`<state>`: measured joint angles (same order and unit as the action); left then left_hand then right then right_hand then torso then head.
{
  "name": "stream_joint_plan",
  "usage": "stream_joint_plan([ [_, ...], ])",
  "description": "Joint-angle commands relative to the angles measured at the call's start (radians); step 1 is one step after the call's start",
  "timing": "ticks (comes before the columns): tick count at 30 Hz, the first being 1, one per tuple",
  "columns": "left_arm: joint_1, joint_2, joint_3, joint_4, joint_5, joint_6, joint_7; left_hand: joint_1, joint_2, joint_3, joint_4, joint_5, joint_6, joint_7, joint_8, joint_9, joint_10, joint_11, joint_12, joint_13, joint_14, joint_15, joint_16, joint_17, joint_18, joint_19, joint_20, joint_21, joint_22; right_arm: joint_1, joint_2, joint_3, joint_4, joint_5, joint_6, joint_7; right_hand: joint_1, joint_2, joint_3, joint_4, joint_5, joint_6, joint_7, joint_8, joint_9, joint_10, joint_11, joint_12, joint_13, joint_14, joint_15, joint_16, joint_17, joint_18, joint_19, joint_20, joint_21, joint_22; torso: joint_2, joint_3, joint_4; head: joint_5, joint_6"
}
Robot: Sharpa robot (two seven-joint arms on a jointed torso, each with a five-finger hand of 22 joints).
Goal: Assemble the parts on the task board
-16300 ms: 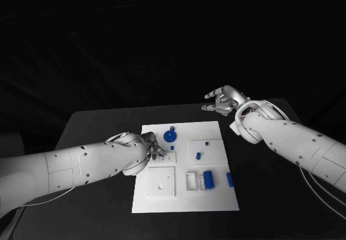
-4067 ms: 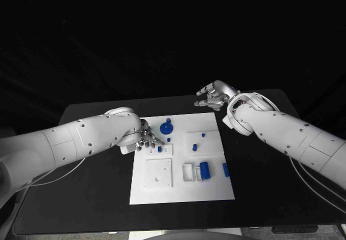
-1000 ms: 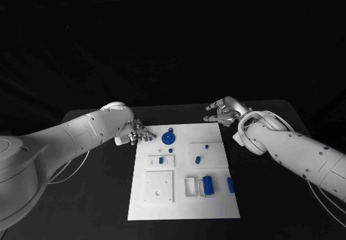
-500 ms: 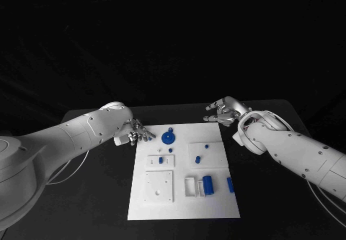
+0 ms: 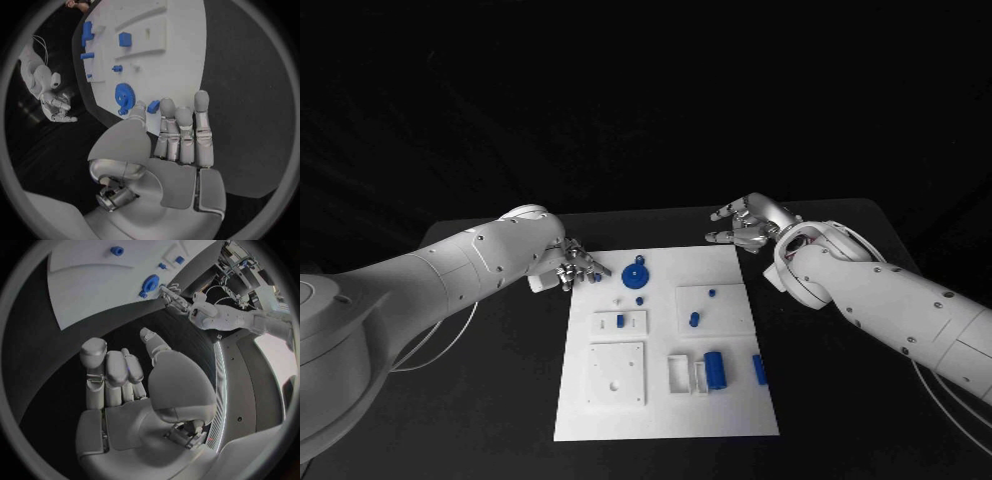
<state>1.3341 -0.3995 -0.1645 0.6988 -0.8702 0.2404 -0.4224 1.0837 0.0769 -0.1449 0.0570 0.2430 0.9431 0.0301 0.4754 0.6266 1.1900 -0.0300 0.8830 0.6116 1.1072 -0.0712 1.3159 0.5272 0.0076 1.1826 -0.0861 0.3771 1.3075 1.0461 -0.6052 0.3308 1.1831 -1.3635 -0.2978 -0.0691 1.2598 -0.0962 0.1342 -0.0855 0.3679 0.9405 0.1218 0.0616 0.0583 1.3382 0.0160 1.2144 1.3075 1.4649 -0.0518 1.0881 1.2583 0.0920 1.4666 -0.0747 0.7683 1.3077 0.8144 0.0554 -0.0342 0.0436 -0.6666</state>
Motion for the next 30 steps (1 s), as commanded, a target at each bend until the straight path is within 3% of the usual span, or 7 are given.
stream_joint_plan([
  [1, 0.0, 0.003, 0.0, 0.003, 0.013, -0.015, 0.008, 0.005, 0.004, 0.002, -0.007, 0.004, -0.005, 0.0, 0.003, -0.002, -0.007, -0.002, 0.006, -0.001, -0.004, 0.001, 0.005, -0.001, 0.017, 0.0, -0.001, -0.004, 0.02, 0.0, -0.001, 0.001, 0.0, -0.006, 0.007, 0.0, -0.004, -0.004, -0.001, 0.005, 0.003, 0.004, -0.001, -0.002, 0.001, -0.004, -0.001, -0.002, 0.008, -0.002, -0.002, -0.003, 0.0, 0.017, 0.025, 0.003, -0.002, 0.089, 0.0, 0.0004, 0.0004, -0.001, 0.001],
  [16, 0.001, -0.004, 0.0, 0.004, 0.013, -0.028, -0.001, 0.021, 0.016, 0.009, -0.028, 0.006, 0.0, -0.004, 0.006, -0.001, -0.004, -0.004, 0.007, -0.001, -0.002, -0.001, 0.006, -0.001, 0.016, 0.001, -0.003, -0.001, 0.02, 0.0, -0.001, 0.001, -0.002, -0.006, 0.01, -0.001, -0.004, -0.003, -0.001, 0.004, 0.003, 0.005, -0.001, -0.002, 0.002, -0.003, -0.001, -0.002, 0.009, -0.002, -0.002, -0.003, 0.0, 0.017, 0.025, 0.003, -0.001, 0.089, 0.001, -0.0006, -0.0002, -0.001, 0.002],
  [30, 0.001, -0.007, 0.001, 0.01, 0.022, -0.026, -0.003, 0.089, 0.046, 0.026, -0.061, -0.007, 0.008, -0.009, 0.001, -0.005, 0.0, -0.009, 0.002, -0.004, 0.001, -0.004, 0.004, -0.002, 0.014, 0.001, -0.006, 0.001, 0.02, 0.0, 0.002, 0.001, -0.005, -0.007, 0.015, -0.002, -0.004, -0.003, 0.0, 0.003, 0.003, 0.006, -0.001, -0.002, 0.002, -0.003, -0.001, -0.001, 0.01, -0.001, -0.002, -0.003, 0.0, 0.017, 0.025, 0.003, -0.001, 0.089, 0.001, -0.0002, -0.0001, 0.0, 0.0],
])
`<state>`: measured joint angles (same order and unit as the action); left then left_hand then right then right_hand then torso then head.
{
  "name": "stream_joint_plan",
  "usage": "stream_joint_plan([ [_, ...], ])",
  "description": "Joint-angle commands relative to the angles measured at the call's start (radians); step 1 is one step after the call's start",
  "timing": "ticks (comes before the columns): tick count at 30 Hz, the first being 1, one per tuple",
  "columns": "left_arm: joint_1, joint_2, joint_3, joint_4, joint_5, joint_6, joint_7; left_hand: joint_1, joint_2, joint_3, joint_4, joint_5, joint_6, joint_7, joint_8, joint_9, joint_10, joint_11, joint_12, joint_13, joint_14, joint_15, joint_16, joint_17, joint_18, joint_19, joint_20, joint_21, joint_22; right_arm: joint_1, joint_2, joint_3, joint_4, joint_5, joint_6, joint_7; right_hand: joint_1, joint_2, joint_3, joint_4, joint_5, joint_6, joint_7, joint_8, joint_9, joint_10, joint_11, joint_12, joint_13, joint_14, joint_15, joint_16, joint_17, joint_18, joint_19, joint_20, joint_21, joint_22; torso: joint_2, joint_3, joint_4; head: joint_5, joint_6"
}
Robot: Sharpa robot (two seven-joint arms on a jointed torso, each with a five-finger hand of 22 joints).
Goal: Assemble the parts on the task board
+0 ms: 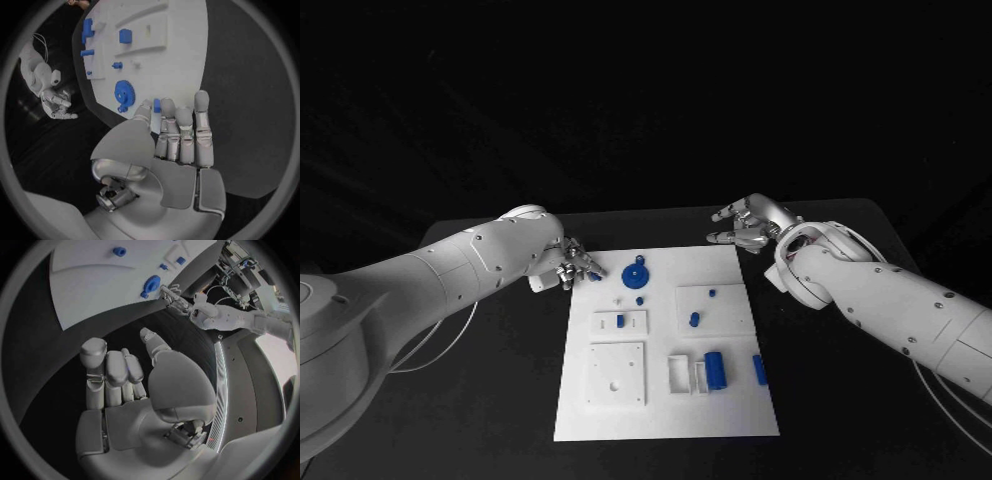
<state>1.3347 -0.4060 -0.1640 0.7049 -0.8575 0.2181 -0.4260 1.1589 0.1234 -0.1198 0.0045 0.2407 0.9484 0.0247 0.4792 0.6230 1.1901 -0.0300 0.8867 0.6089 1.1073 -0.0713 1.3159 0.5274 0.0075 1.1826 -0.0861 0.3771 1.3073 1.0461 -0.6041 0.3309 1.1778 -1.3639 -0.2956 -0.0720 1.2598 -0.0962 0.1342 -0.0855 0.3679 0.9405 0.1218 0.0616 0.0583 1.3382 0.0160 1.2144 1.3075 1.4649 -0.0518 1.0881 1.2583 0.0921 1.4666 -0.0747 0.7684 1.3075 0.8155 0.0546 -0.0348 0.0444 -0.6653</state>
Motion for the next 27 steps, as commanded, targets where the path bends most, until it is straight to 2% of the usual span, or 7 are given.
stream_joint_plan([
  [1, 0.0, 0.0, 0.0, 0.005, 0.011, -0.003, 0.001, 0.019, 0.005, 0.002, -0.01, -0.006, 0.003, -0.005, -0.004, -0.002, 0.001, -0.009, -0.003, -0.002, 0.001, -0.004, 0.004, -0.002, 0.013, 0.001, -0.007, 0.001, 0.02, 0.0, 0.002, 0.0, -0.001, -0.007, 0.014, 0.0, -0.004, -0.003, 0.0, 0.003, 0.003, 0.006, -0.001, -0.002, 0.002, -0.003, -0.001, -0.001, 0.01, -0.001, -0.002, -0.003, 0.0, 0.017, 0.025, 0.003, -0.001, 0.09, 0.0, 0.0007, 0.0005, -0.001, -0.001],
  [9, 0.0, -0.005, 0.001, 0.014, 0.024, -0.002, 0.002, 0.058, 0.031, 0.012, -0.019, -0.011, 0.007, -0.009, -0.003, 0.002, 0.005, -0.012, -0.003, -0.001, 0.004, -0.006, 0.005, 0.0, 0.012, 0.002, -0.009, 0.003, 0.021, 0.0, 0.008, 0.0, -0.011, -0.008, 0.017, -0.001, -0.004, -0.003, 0.0, 0.003, 0.003, 0.006, -0.001, -0.002, 0.002, -0.003, -0.001, -0.001, 0.01, -0.001, -0.002, -0.003, 0.0, 0.017, 0.025, 0.003, -0.001, 0.09, 0.0, 0.0016, 0.0007, -0.001, -0.003],
  [14, 0.003, -0.016, 0.003, 0.03, 0.034, -0.012, 0.002, 0.079, 0.043, 0.016, -0.025, -0.008, 0.011, -0.014, 0.007, 0.016, 0.012, -0.015, -0.006, -0.003, 0.01, -0.009, 0.005, 0.001, 0.011, 0.005, -0.012, 0.007, 0.021, 0.0, 0.012, 0.0, -0.018, -0.009, 0.018, -0.001, -0.006, -0.002, 0.0, 0.002, 0.004, 0.004, -0.001, -0.002, 0.001, -0.004, -0.001, -0.003, 0.009, -0.002, -0.002, -0.005, -0.001, 0.018, 0.025, 0.003, -0.005, 0.089, 0.0, 0.0027, 0.0035, -0.003, -0.005],
  [17, 0.006, -0.025, 0.004, 0.042, 0.044, -0.018, 0.001, 0.086, 0.056, 0.022, -0.03, -0.002, 0.011, -0.016, 0.011, 0.023, 0.014, -0.017, -0.007, -0.003, 0.012, -0.011, 0.004, 0.002, 0.01, 0.005, -0.013, 0.008, 0.021, 0.0, 0.013, 0.0, -0.02, -0.009, 0.018, -0.001, -0.006, -0.002, 0.0, 0.002, 0.004, 0.004, -0.001, -0.002, 0.001, -0.004, -0.001, -0.003, 0.009, -0.002, -0.002, -0.005, -0.001, 0.018, 0.025, 0.003, -0.005, 0.089, -0.001, 0.0016, 0.0032, -0.002, -0.005],
  [23, 0.013, -0.052, 0.005, 0.086, 0.078, -0.034, 0.0, 0.095, 0.095, 0.044, -0.049, 0.003, 0.006, -0.017, 0.032, 0.058, 0.02, -0.018, -0.009, -0.002, 0.016, -0.013, 0.004, 0.005, 0.009, 0.006, -0.016, 0.014, 0.021, 0.0, 0.01, 0.0, -0.024, -0.01, 0.018, -0.001, -0.006, -0.002, 0.0, 0.002, 0.004, 0.004, -0.001, -0.002, 0.001, -0.004, -0.001, -0.003, 0.009, -0.002, -0.002, -0.005, -0.001, 0.018, 0.025, 0.003, -0.005, 0.089, -0.001, 0.0014, 0.0017, -0.001, -0.006],
  [27, 0.017, -0.077, 0.005, 0.13, 0.095, -0.051, -0.003, 0.087, 0.108, 0.054, -0.077, 0.006, 0.005, -0.019, 0.041, 0.083, 0.025, -0.02, -0.01, 0.0, 0.021, -0.015, 0.003, 0.008, 0.009, 0.006, -0.018, 0.02, 0.021, 0.0, 0.008, 0.0, -0.024, -0.01, 0.018, -0.001, -0.006, -0.002, 0.0, 0.002, 0.004, 0.004, -0.001, -0.002, 0.001, -0.004, -0.001, -0.003, 0.009, -0.002, -0.002, -0.005, -0.001, 0.018, 0.025, 0.003, -0.005, 0.089, -0.002, 0.0011, 0.0021, -0.002, -0.007],
])
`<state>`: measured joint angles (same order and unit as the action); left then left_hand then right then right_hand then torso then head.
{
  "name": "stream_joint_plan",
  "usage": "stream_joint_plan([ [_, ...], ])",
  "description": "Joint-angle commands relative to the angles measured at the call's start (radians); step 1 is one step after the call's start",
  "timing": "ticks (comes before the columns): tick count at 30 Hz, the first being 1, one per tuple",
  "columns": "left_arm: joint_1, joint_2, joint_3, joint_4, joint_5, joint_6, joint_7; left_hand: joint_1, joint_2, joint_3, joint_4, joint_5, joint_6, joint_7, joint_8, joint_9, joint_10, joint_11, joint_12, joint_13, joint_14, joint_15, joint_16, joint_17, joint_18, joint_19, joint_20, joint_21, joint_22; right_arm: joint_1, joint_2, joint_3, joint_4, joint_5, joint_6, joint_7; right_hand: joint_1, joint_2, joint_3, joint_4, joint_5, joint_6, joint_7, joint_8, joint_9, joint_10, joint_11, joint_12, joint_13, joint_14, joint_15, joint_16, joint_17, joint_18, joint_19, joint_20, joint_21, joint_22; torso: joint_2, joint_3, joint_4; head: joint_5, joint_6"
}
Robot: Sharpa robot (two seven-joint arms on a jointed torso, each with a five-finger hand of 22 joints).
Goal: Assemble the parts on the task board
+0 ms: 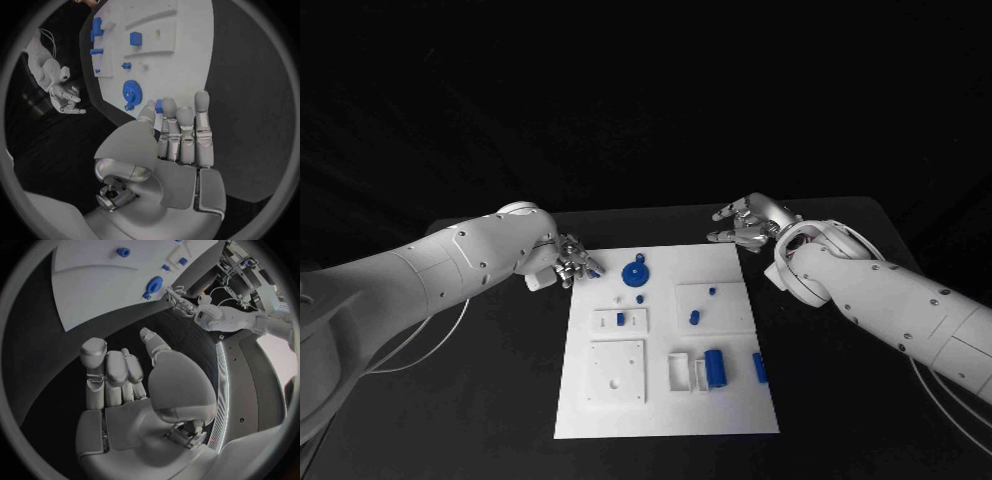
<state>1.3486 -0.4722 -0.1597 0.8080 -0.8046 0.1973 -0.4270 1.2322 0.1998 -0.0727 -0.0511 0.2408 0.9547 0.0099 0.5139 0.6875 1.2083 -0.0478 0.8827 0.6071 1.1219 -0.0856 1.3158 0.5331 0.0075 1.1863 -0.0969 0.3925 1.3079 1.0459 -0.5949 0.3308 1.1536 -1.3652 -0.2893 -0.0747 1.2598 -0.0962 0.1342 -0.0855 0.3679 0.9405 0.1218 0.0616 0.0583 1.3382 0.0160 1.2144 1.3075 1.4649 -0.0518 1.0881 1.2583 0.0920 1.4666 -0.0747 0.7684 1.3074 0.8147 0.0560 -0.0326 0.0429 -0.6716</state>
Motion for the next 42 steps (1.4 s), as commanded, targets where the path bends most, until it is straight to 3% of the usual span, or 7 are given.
stream_joint_plan([
  [1, 0.004, -0.018, 0.001, 0.04, 0.045, -0.036, -0.004, 0.01, 0.034, 0.008, -0.026, 0.007, -0.001, -0.005, 0.007, 0.024, 0.008, -0.003, -0.007, 0.002, 0.007, -0.001, 0.003, 0.003, 0.009, 0.003, -0.007, 0.006, 0.02, 0.0, -0.002, 0.0, 0.001, -0.008, 0.012, 0.001, -0.006, -0.002, 0.0, 0.002, 0.004, 0.004, -0.001, -0.002, 0.001, -0.004, -0.001, -0.003, 0.009, -0.002, -0.002, -0.005, -0.001, 0.018, 0.025, 0.003, -0.005, 0.089, -0.001, -0.0008, -0.0003, 0.0, -0.001],
  [6, 0.007, -0.056, 0.001, 0.11, 0.059, -0.071, -0.016, 0.003, 0.039, 0.01, -0.045, 0.013, 0.005, -0.008, 0.008, 0.039, 0.016, -0.005, -0.01, 0.002, 0.014, -0.004, 0.002, 0.006, 0.008, 0.006, -0.01, 0.01, 0.02, 0.0, -0.005, 0.0, 0.002, -0.008, 0.013, 0.001, -0.006, -0.002, 0.0, 0.002, 0.004, 0.004, -0.001, -0.002, 0.001, -0.004, -0.001, -0.003, 0.009, -0.002, -0.002, -0.005, -0.001, 0.018, 0.025, 0.003, -0.005, 0.089, -0.002, -0.0016, 0.0022, 0.0, -0.003],
  [14, 0.01, -0.134, -0.001, 0.257, 0.062, -0.153, -0.055, -0.005, 0.035, 0.007, -0.059, 0.03, 0.028, -0.016, 0.017, 0.054, 0.035, -0.011, -0.017, 0.001, 0.027, -0.01, 0.0, 0.01, 0.007, 0.012, -0.016, 0.016, 0.019, 0.0, -0.009, 0.0, 0.002, -0.008, 0.014, 0.0, -0.006, -0.001, 0.0, 0.0, 0.006, 0.003, -0.001, -0.002, 0.001, -0.004, -0.001, -0.003, 0.009, -0.002, -0.002, -0.006, -0.001, 0.018, 0.025, 0.003, -0.007, 0.088, -0.012, -0.0019, 0.012, -0.005, -0.014],
  [23, 0.009, -0.194, -0.01, 0.397, 0.019, -0.239, -0.09, -0.007, 0.033, 0.009, -0.073, 0.041, 0.042, -0.02, 0.017, 0.059, 0.053, -0.015, -0.025, 0.001, 0.042, -0.015, -0.005, 0.015, 0.006, 0.021, -0.021, 0.021, 0.019, -0.001, -0.009, 0.0, -0.001, -0.008, 0.014, 0.0, -0.006, -0.001, 0.0, 0.0, 0.006, 0.003, -0.001, -0.002, 0.001, -0.004, -0.001, -0.003, 0.009, -0.002, -0.002, -0.006, -0.001, 0.018, 0.025, 0.003, -0.007, 0.088, -0.021, -0.0034, 0.0195, -0.007, -0.025],
  [27, 0.008, -0.213, -0.023, 0.449, -0.007, -0.264, -0.105, -0.009, 0.034, 0.008, -0.081, 0.042, 0.048, -0.021, 0.014, 0.058, 0.06, -0.017, -0.03, 0.002, 0.049, -0.017, -0.008, 0.018, 0.005, 0.024, -0.023, 0.023, 0.018, -0.001, -0.008, 0.0, -0.003, -0.008, 0.015, 0.001, -0.006, -0.001, 0.0, 0.0, 0.006, 0.003, -0.001, -0.002, 0.001, -0.004, -0.001, -0.003, 0.009, -0.002, -0.002, -0.006, -0.001, 0.018, 0.025, 0.003, -0.007, 0.088, -0.024, -0.0035, 0.0209, -0.005, -0.034],
  [36, 0.005, -0.234, -0.068, 0.533, -0.076, -0.305, -0.132, -0.01, 0.034, 0.008, -0.088, 0.042, 0.054, -0.023, 0.013, 0.059, 0.068, -0.018, -0.034, 0.003, 0.055, -0.018, -0.011, 0.02, 0.005, 0.028, -0.024, 0.025, 0.019, -0.004, -0.007, 0.0, -0.006, -0.008, 0.015, 0.002, -0.006, -0.001, 0.0, 0.0, 0.006, 0.003, -0.001, -0.002, 0.001, -0.004, -0.001, -0.003, 0.009, -0.002, -0.002, -0.006, -0.001, 0.018, 0.025, 0.003, -0.007, 0.088, -0.027, -0.0043, 0.0247, -0.003, -0.042],
  [42, -0.002, -0.233, -0.079, 0.558, -0.093, -0.301, -0.141, -0.019, 0.041, 0.005, -0.095, 0.044, 0.043, -0.024, 0.029, 0.101, 0.072, -0.02, -0.039, 0.011, 0.06, -0.02, -0.016, 0.03, 0.004, 0.029, -0.026, 0.029, 0.019, -0.005, -0.005, 0.0, -0.007, -0.008, 0.016, 0.002, -0.006, -0.001, 0.0, 0.0, 0.006, 0.003, -0.001, -0.002, 0.001, -0.004, -0.001, -0.003, 0.009, -0.002, -0.002, -0.006, -0.001, 0.018, 0.025, 0.003, -0.007, 0.088, -0.025, -0.0037, 0.0226, 0.001, -0.044],
])
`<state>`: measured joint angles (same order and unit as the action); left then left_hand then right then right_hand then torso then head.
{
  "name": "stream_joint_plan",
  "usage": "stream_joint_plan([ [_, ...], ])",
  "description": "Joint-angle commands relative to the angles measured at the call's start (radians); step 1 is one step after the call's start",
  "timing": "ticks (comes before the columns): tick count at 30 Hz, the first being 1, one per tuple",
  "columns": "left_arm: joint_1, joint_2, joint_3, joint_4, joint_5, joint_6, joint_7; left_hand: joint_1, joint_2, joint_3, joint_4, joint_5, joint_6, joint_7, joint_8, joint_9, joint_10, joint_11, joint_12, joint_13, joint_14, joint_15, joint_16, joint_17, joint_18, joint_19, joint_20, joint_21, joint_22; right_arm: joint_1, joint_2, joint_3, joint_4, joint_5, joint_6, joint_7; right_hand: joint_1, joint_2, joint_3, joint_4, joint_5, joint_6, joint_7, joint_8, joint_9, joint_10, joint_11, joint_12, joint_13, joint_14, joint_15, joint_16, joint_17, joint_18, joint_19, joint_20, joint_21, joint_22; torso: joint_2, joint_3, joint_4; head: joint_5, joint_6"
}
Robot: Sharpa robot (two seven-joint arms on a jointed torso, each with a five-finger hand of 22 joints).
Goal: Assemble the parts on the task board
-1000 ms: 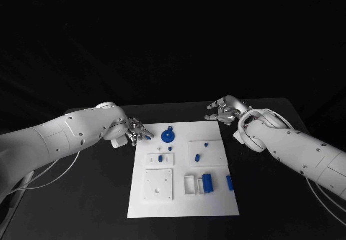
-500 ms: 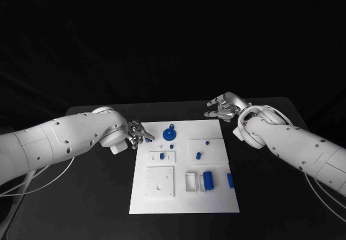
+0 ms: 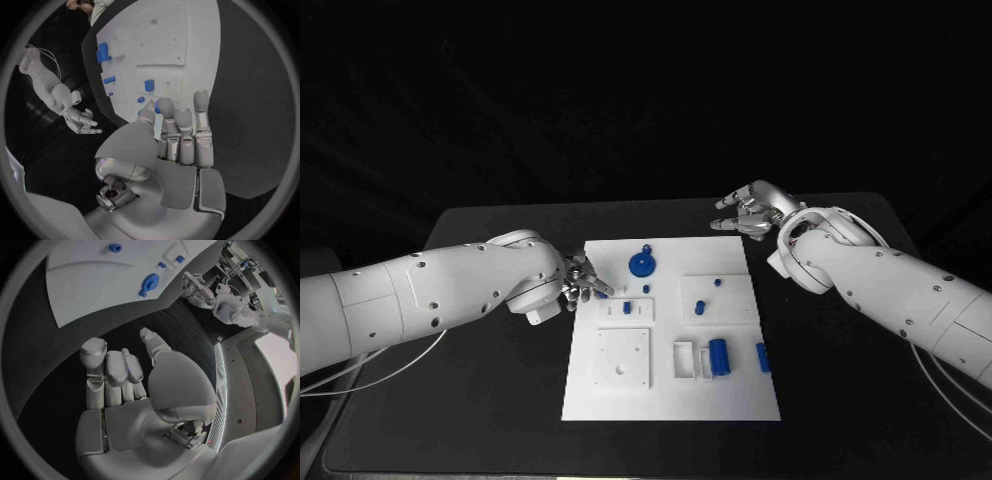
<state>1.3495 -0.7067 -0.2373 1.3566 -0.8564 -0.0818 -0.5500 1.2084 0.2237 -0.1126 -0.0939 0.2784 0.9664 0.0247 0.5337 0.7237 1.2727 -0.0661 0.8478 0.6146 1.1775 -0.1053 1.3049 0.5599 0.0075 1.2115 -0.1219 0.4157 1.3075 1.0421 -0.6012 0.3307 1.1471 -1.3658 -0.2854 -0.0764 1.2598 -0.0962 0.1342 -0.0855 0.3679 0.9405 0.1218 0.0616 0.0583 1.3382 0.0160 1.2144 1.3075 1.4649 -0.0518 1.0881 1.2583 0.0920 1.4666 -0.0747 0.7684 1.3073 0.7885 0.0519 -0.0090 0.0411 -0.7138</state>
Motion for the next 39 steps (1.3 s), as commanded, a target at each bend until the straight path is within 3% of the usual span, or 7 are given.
stream_joint_plan([
  [1, -0.005, 0.003, -0.002, 0.011, -0.042, -0.021, -0.019, 0.005, 0.019, 0.045, -0.053, 0.006, 0.03, -0.04, 0.01, 0.071, 0.007, -0.002, -0.003, 0.005, 0.005, 0.0, -0.006, 0.004, 0.004, 0.003, -0.001, 0.007, 0.019, -0.001, 0.001, 0.0, 0.0, -0.007, 0.012, 0.004, -0.006, -0.001, 0.0, 0.0, 0.006, 0.003, -0.001, -0.002, 0.001, -0.004, -0.001, -0.003, 0.009, -0.002, -0.002, -0.006, -0.001, 0.018, 0.025, 0.003, -0.007, 0.089, 0.002, 0.0006, -0.0014, 0.004, -0.003],
  [9, -0.011, 0.009, -0.004, 0.017, -0.051, -0.017, -0.025, 0.001, 0.028, 0.049, -0.062, 0.007, 0.023, -0.039, 0.014, 0.107, 0.005, -0.003, 0.003, 0.012, 0.005, -0.001, -0.001, 0.01, 0.005, 0.003, -0.002, 0.017, 0.02, -0.002, 0.002, 0.0, 0.0, -0.007, 0.013, 0.004, -0.007, 0.0, 0.001, -0.002, 0.007, 0.004, -0.001, -0.002, 0.001, -0.004, -0.001, -0.003, 0.009, -0.002, -0.002, -0.006, -0.002, 0.018, 0.025, 0.003, -0.007, 0.089, 0.002, 0.0009, -0.001, 0.004, -0.006],
  [19, -0.014, 0.015, -0.004, 0.025, -0.063, -0.017, -0.03, 0.001, 0.032, 0.051, -0.067, 0.007, 0.022, -0.039, 0.01, 0.112, 0.005, -0.003, 0.003, 0.013, 0.006, -0.001, -0.002, 0.01, 0.005, 0.002, -0.002, 0.019, 0.02, -0.002, 0.003, 0.0, 0.0, -0.007, 0.014, 0.004, -0.007, 0.0, 0.001, -0.002, 0.007, 0.004, -0.001, -0.002, 0.001, -0.004, -0.001, -0.003, 0.009, -0.002, -0.002, -0.006, -0.002, 0.018, 0.025, 0.003, -0.007, 0.089, 0.001, 0.002, -0.0012, 0.004, -0.009],
  [39, -0.041, 0.035, -0.004, 0.006, -0.154, -0.038, -0.014, -0.001, 0.034, 0.05, -0.07, 0.004, 0.023, -0.039, 0.006, 0.116, 0.006, -0.003, 0.002, 0.012, 0.008, -0.001, -0.003, 0.01, 0.006, 0.003, -0.002, 0.021, 0.019, -0.003, 0.004, 0.0, 0.0, -0.007, 0.014, 0.005, -0.007, 0.0, 0.001, -0.002, 0.007, 0.004, -0.001, -0.002, 0.001, -0.004, -0.001, -0.003, 0.009, -0.002, -0.002, -0.006, -0.002, 0.018, 0.025, 0.003, -0.007, 0.089, 0.002, 0.0017, -0.0007, 0.004, -0.013],
])
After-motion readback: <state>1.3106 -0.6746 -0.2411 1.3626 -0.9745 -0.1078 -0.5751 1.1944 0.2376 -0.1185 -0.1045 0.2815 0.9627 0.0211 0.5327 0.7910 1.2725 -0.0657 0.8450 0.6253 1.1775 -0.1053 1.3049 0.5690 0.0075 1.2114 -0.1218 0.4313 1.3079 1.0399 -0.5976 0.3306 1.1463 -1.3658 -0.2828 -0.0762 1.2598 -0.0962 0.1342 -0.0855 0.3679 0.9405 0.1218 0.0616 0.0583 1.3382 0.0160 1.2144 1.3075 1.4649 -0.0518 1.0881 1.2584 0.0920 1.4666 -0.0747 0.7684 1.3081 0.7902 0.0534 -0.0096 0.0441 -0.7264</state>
